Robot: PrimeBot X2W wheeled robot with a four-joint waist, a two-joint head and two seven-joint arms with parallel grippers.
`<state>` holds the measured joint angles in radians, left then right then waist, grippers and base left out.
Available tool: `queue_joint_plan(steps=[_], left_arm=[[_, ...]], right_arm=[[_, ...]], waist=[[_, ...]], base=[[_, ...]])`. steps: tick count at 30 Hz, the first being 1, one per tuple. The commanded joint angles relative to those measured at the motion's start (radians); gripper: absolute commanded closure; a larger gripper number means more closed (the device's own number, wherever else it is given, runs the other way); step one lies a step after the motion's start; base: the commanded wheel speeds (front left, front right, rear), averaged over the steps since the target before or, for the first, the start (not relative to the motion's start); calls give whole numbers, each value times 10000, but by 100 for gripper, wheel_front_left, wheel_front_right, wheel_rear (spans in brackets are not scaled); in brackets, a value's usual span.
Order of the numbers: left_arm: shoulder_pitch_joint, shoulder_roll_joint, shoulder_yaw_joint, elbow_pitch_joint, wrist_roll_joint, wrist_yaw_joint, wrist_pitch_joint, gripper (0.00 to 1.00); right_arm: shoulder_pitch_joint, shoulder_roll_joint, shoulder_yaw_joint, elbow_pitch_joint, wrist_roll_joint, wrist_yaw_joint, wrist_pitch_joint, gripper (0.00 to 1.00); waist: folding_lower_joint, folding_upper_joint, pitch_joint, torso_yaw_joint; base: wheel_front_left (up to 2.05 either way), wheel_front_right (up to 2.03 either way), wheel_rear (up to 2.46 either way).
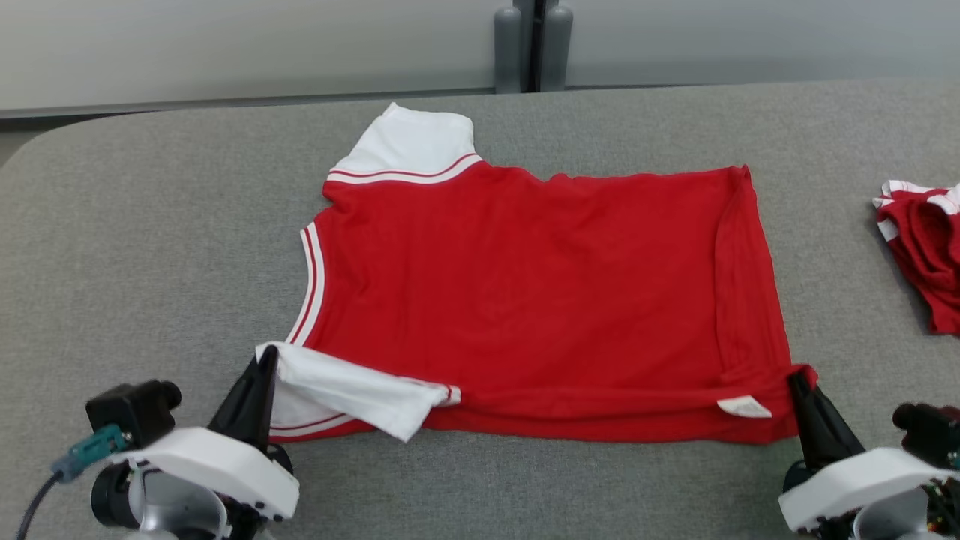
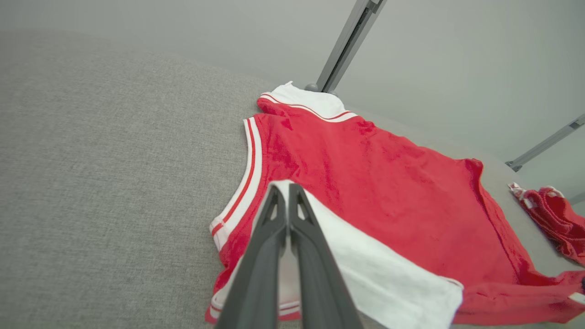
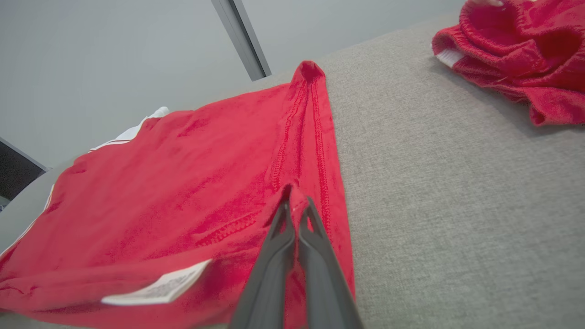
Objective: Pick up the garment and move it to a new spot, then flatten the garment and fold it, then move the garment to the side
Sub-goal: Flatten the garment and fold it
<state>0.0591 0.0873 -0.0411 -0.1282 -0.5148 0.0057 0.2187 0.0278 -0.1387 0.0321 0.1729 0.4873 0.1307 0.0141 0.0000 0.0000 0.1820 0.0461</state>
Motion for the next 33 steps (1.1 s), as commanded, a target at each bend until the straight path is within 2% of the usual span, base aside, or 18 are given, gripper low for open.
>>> queue_joint_plan(steps=[1,6,7,8,9,12,14,15,19,22,28,33], left_arm=[[-687,169,134,521,-141,-157,-47,100],[-1987,259,210,1838,-374,-410,-69,100],[-2255,264,250,2006,-391,-432,-214,100],[-2464,240,293,2208,-415,-425,-327,67],[-2545,249,266,2427,-346,-407,-370,0],[-2761,283,271,2657,-99,-423,-951,0],[-2697,310,245,2613,325,-294,-1708,0],[-2697,310,245,2613,325,-294,-1708,0],[-2333,267,206,2415,1267,21,-3594,0],[-2015,217,104,2266,1804,256,-4390,0],[-936,212,-105,1917,2508,499,-4758,0],[-300,328,-248,1858,2742,577,-4761,0]], right_arm=[[-531,-128,84,67,-61,0,163,100],[-1542,-321,250,370,55,0,34,100],[-1665,-327,326,435,58,0,-42,92],[-1786,-350,395,468,10,0,-165,53],[-1908,-402,513,457,-50,0,-338,0],[-2193,-581,767,153,-340,0,-1184,0],[-2166,-687,839,-60,-717,0,-1860,0],[-2166,-687,839,-60,-717,0,-1860,0],[-1959,-769,629,-550,-1569,0,-2522,0],[-1552,-704,381,-955,-2147,0,-2644,0],[-380,-502,305,-1593,-2731,-1,-2515,0],[208,-364,387,-1808,-2665,0,-2285,0]], waist=[[0,0,537,-308],[0,0,1012,-370],[0,0,1092,-372],[0,0,1177,-379],[0,0,1232,-387],[0,0,1357,-400],[0,0,1356,-406],[0,0,1356,-406],[0,0,1155,-398],[0,0,865,-351],[0,0,260,-402],[0,0,44,-442]], base=[[0,0,0],[0,0,0],[0,0,0],[0,0,0],[0,0,0],[0,0,0],[0,0,0],[0,0,0],[0,0,0],[0,0,0],[0,0,0],[0,0,0]])
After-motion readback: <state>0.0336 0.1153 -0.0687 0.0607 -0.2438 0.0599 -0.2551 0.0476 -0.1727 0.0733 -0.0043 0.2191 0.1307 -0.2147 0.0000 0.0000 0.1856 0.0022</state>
